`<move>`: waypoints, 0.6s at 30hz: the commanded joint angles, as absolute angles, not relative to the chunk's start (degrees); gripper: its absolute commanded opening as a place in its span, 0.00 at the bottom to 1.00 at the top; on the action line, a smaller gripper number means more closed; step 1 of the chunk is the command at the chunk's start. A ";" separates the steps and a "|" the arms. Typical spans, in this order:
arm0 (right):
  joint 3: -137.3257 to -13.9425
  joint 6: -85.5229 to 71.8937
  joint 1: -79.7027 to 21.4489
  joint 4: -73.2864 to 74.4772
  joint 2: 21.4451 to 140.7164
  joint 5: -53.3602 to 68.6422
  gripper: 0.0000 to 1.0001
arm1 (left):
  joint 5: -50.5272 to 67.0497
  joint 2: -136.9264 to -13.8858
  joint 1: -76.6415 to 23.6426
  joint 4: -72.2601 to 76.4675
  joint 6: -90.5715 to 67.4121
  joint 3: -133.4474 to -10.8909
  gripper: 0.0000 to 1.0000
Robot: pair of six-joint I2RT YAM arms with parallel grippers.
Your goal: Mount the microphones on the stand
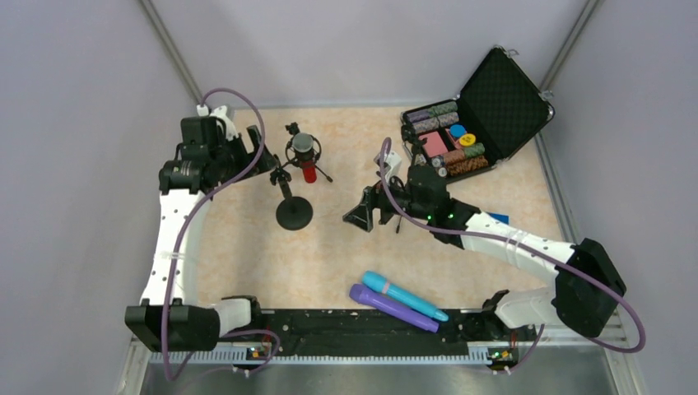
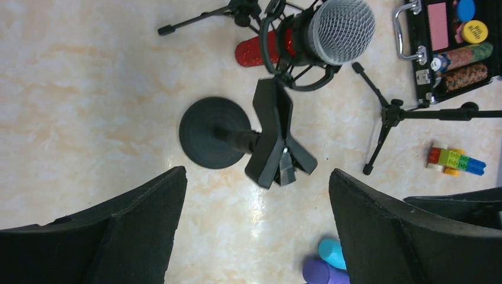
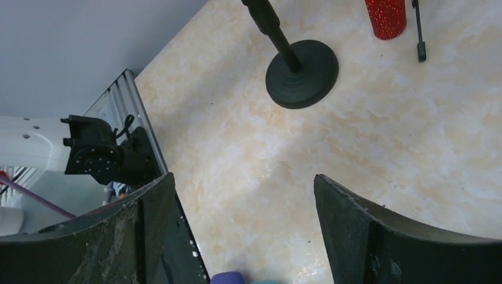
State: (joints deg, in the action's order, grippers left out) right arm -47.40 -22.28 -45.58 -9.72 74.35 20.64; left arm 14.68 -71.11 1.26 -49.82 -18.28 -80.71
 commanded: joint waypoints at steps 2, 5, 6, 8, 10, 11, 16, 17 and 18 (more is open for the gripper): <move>-53.53 -25.15 -44.35 -11.85 72.43 22.41 0.85 | 10.78 -64.79 0.38 -49.39 -20.40 -76.79 0.93; -56.03 -26.24 -43.29 -12.39 72.32 22.78 0.85 | 9.48 -63.75 -1.41 -49.21 -22.99 -76.30 0.92; -56.55 -26.81 -42.96 -12.84 72.19 22.91 0.85 | 8.45 -63.77 -2.45 -49.09 -23.59 -76.21 0.92; -56.89 -27.98 -42.33 -13.86 71.87 23.15 0.85 | 5.55 -64.25 -4.96 -48.87 -24.25 -76.19 0.91; -56.91 -28.73 -41.84 -14.67 71.49 23.29 0.85 | 3.04 -65.30 -7.82 -48.62 -24.83 -76.38 0.91; -56.87 -28.88 -41.72 -14.75 71.36 23.21 0.85 | 1.69 -66.09 -9.44 -48.58 -24.94 -76.71 0.91; -54.64 -30.38 -41.33 -16.51 70.22 22.24 0.85 | -7.77 -70.08 -16.22 -49.89 -25.34 -78.77 0.91; -54.01 -30.62 -41.31 -17.19 69.84 22.12 0.85 | -10.15 -70.78 -17.19 -50.18 -25.35 -78.96 0.91; -53.44 -30.93 -41.23 -17.64 69.57 21.96 0.85 | -12.13 -71.48 -18.45 -50.53 -25.20 -79.24 0.91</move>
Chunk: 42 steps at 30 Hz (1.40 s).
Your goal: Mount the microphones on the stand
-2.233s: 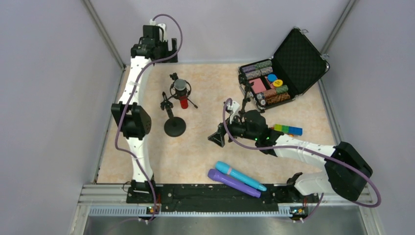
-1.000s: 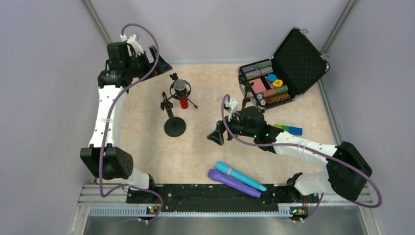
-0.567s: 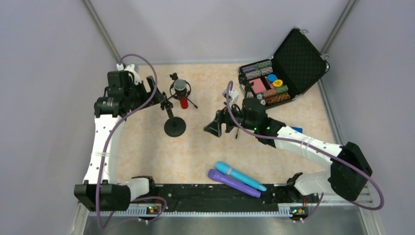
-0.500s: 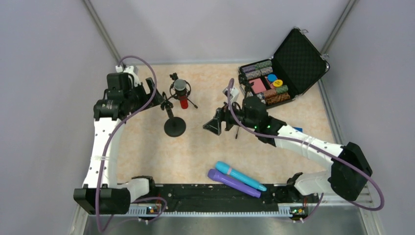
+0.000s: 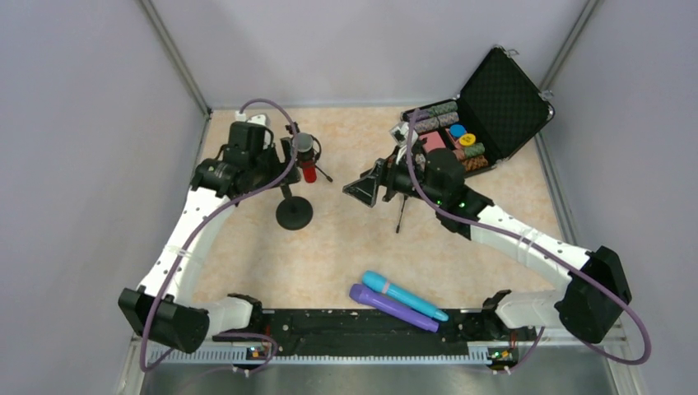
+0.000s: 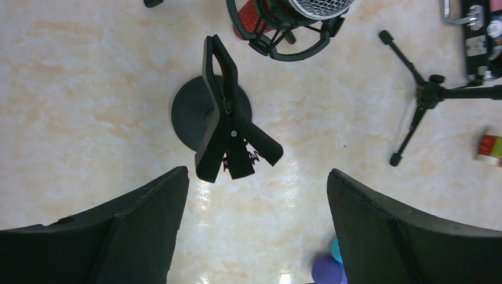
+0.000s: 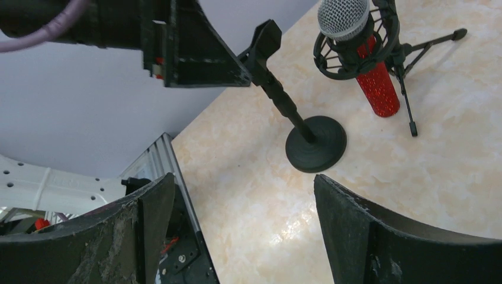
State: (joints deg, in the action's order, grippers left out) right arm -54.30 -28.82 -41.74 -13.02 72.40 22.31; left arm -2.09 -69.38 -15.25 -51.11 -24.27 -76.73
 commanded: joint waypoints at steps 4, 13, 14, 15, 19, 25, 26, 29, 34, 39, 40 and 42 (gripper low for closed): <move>-52.28 -31.44 -41.06 -17.84 69.19 21.62 0.85 | -17.15 -73.89 -20.84 -50.94 -25.13 -79.45 0.89; -52.03 -31.63 -40.78 -18.02 70.35 22.24 0.85 | -18.50 -78.42 -22.39 -49.96 -24.57 -79.29 0.79; -51.87 -31.77 -40.79 -18.06 70.36 22.24 0.85 | -18.72 -78.82 -22.40 -50.00 -24.48 -79.36 0.77; -51.78 -31.81 -40.78 -18.17 70.38 22.24 0.85 | -18.83 -79.11 -22.38 -49.93 -24.40 -79.34 0.74; -51.33 -32.27 -40.73 -18.54 70.47 22.21 0.85 | -18.89 -79.96 -22.39 -50.17 -24.28 -79.53 0.57; -51.33 -32.42 -40.67 -18.48 70.44 22.23 0.85 | -18.53 -78.84 -22.38 -50.64 -22.53 -79.73 0.01; -51.28 -32.39 -40.61 -18.54 70.41 22.16 0.85 | -18.49 -78.50 -22.38 -50.67 -22.14 -79.76 0.00; -51.15 -32.50 -40.62 -18.72 70.50 22.23 0.85 | -17.90 -77.69 -22.41 -51.09 -21.02 -79.76 0.00; -50.98 -32.50 -40.60 -18.61 70.32 22.26 0.85 | -15.99 -76.79 -22.40 -52.73 -17.85 -80.30 0.00; -51.15 -32.27 -40.52 -18.24 69.70 21.99 0.85 | -10.98 -75.35 -22.40 -54.64 -12.39 -81.57 0.00; -51.15 -32.19 -40.45 -18.13 69.56 21.90 0.85 | -9.94 -74.88 -22.37 -54.88 -11.44 -81.75 0.00; -51.23 -32.01 -40.39 -17.96 69.27 21.80 0.85 | -6.59 -73.71 -22.36 -54.74 -9.08 -81.91 0.00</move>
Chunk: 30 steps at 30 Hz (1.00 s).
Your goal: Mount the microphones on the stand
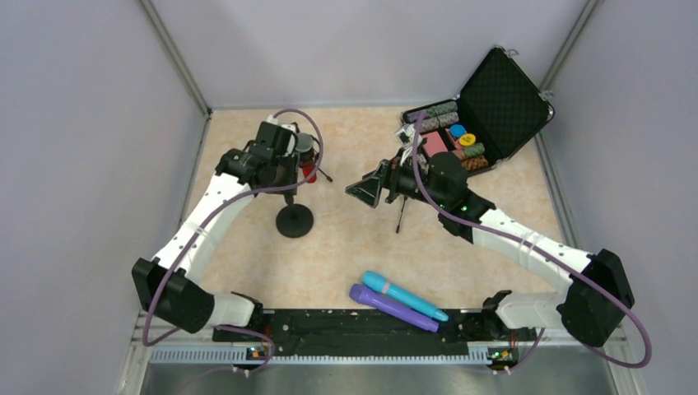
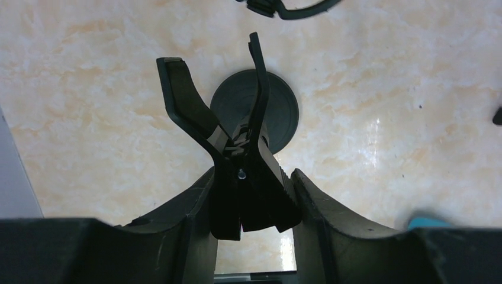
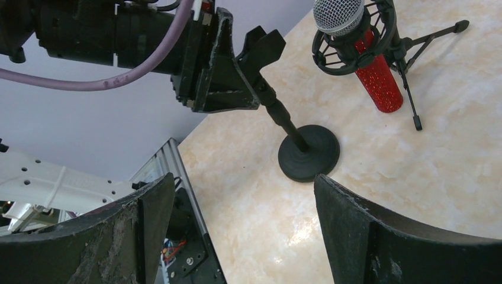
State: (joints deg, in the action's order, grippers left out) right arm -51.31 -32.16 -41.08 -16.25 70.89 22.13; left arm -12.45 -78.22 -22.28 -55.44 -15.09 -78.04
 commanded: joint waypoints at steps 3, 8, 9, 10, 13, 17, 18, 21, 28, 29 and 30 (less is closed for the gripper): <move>-51.39 -31.67 -40.15 -17.44 68.75 21.71 0.85 | -0.84 -72.12 -22.46 -53.60 -5.86 -81.71 0.00; -51.81 -30.33 -39.53 -15.57 67.23 21.09 0.85 | 10.12 -69.49 -22.63 -47.74 -0.90 -79.32 0.00; -51.81 -29.98 -39.29 -14.96 66.80 20.79 0.85 | 11.87 -69.18 -22.67 -46.35 -0.50 -78.76 0.00; -51.85 -29.71 -39.10 -14.56 66.38 20.55 0.85 | 13.46 -68.84 -22.89 -44.98 1.05 -78.42 0.00; -51.81 -28.73 -38.45 -13.05 64.77 19.85 0.85 | 18.33 -68.41 -23.35 -40.98 4.05 -77.89 0.00; -51.62 -27.33 -37.77 -10.45 62.26 18.83 0.85 | 23.72 -69.16 -24.04 -35.95 7.21 -77.79 0.00; -51.41 -27.07 -37.67 -9.63 61.74 18.67 0.85 | 24.68 -69.73 -24.22 -35.27 7.97 -77.97 0.00; -50.02 -26.66 -37.46 -7.69 59.51 17.78 0.85 | 26.88 -71.95 -25.00 -34.63 10.65 -79.43 0.00; -46.14 -26.75 -37.19 -3.73 54.49 15.65 0.86 | 31.91 -78.67 -27.57 -38.47 21.06 -82.85 0.00; -45.74 -26.84 -37.19 -3.22 53.94 15.45 0.86 | 31.58 -79.67 -28.15 -39.74 22.37 -83.83 0.00; -45.32 -26.89 -37.18 -2.84 53.58 15.27 0.86 | 31.36 -80.90 -28.67 -41.86 24.13 -84.79 0.00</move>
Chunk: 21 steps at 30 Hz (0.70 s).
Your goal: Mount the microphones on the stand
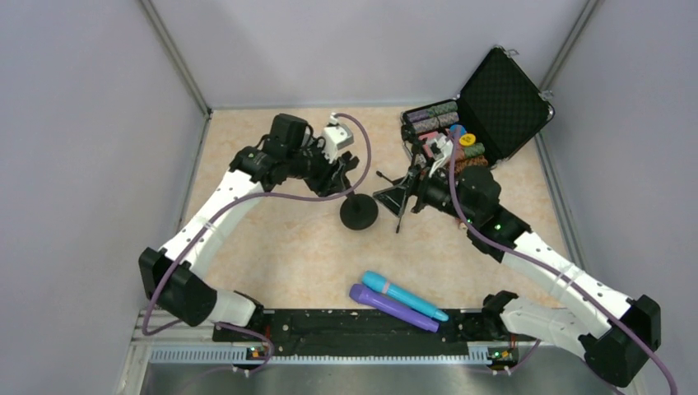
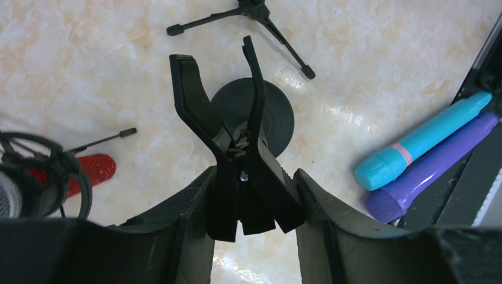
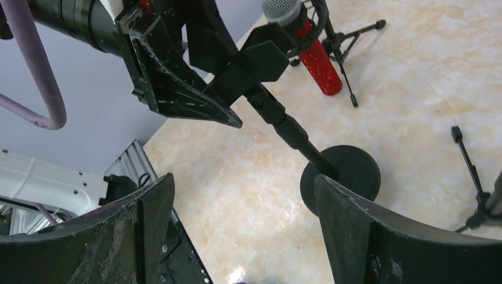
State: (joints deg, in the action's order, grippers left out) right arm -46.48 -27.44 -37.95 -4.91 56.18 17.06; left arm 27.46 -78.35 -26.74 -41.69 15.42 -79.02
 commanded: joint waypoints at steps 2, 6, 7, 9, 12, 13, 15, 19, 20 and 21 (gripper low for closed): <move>-44.58 -27.10 -37.18 -2.27 53.04 15.23 0.86 | 30.41 -83.12 -29.82 -44.64 27.42 -86.63 0.00; -42.73 -27.80 -37.18 -1.26 52.86 16.15 0.86 | 28.92 -86.34 -32.27 -49.55 35.45 -89.08 0.00; -42.38 -27.90 -37.18 -0.99 52.86 16.38 0.86 | 28.85 -86.89 -32.49 -50.30 36.57 -89.52 0.00; -41.92 -27.92 -37.18 -0.17 52.75 16.48 0.86 | 29.31 -87.69 -32.73 -51.51 38.35 -90.18 0.00; -41.30 -27.27 -37.18 1.83 52.45 15.98 0.86 | 28.49 -88.42 -33.56 -52.42 40.98 -90.29 0.00; -41.04 -26.92 -37.18 2.25 52.33 15.77 0.86 | 27.57 -88.58 -33.89 -52.40 41.63 -90.31 0.00; -40.69 -26.48 -37.18 2.74 52.13 15.31 0.86 | 25.85 -88.96 -34.63 -52.69 42.77 -90.26 0.00; -39.98 -25.67 -37.18 3.25 52.10 14.78 0.86 | 23.22 -89.90 -35.86 -53.22 44.72 -90.26 0.00; -39.79 -25.56 -37.22 3.38 52.18 14.69 0.86 | 22.79 -90.14 -36.10 -53.36 45.17 -90.20 0.00; -39.59 -25.41 -37.18 3.44 52.20 14.64 0.86 | 22.69 -90.22 -36.27 -53.52 45.80 -90.12 0.00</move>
State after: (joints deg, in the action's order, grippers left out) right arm -39.99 -26.70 -37.69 3.51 53.45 15.64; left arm 23.92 -89.76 -35.24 -54.63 41.36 -87.33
